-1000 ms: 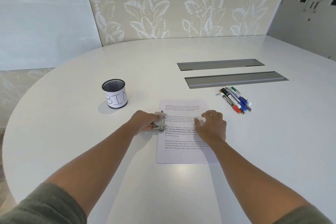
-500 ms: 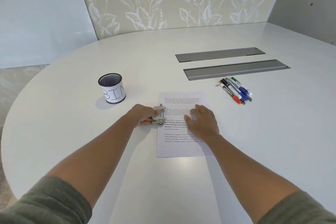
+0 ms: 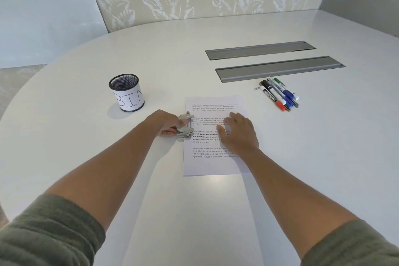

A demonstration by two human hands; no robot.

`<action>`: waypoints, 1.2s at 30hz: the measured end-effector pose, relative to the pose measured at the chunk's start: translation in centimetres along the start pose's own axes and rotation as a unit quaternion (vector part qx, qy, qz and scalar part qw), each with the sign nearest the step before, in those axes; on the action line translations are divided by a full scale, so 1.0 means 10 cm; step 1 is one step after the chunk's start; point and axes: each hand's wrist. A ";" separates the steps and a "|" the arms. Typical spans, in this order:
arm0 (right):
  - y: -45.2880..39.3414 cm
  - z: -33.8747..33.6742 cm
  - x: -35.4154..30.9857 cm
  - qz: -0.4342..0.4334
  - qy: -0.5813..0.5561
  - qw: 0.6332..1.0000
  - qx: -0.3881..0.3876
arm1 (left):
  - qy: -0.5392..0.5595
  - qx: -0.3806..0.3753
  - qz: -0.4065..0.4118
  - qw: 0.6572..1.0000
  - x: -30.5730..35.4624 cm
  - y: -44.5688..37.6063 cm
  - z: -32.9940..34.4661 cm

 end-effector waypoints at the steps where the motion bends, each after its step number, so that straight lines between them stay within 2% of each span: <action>1: 0.00 0.00 0.00 -0.001 0.001 1.000 0.001 | -0.005 -0.002 -0.002 1.000 0.01 0.01 0.00; 9: 0.00 -0.01 0.00 -0.002 0.002 1.000 -0.001 | -0.026 -0.029 -0.011 0.999 0.06 0.03 -0.02; 20: 0.00 -0.01 0.02 -0.004 0.009 1.000 -0.005 | -0.077 0.021 0.022 0.997 0.03 0.01 0.00; 36: -0.01 0.01 0.02 -0.005 0.009 1.000 0.001 | -0.059 0.023 0.036 0.997 -0.02 -0.01 -0.01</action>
Point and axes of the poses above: each hand's wrist, its own y-axis away from the middle knuckle, its own z-axis out of the palm, x = y × z, and after that the axes turned 1 degree about -z, right-handed
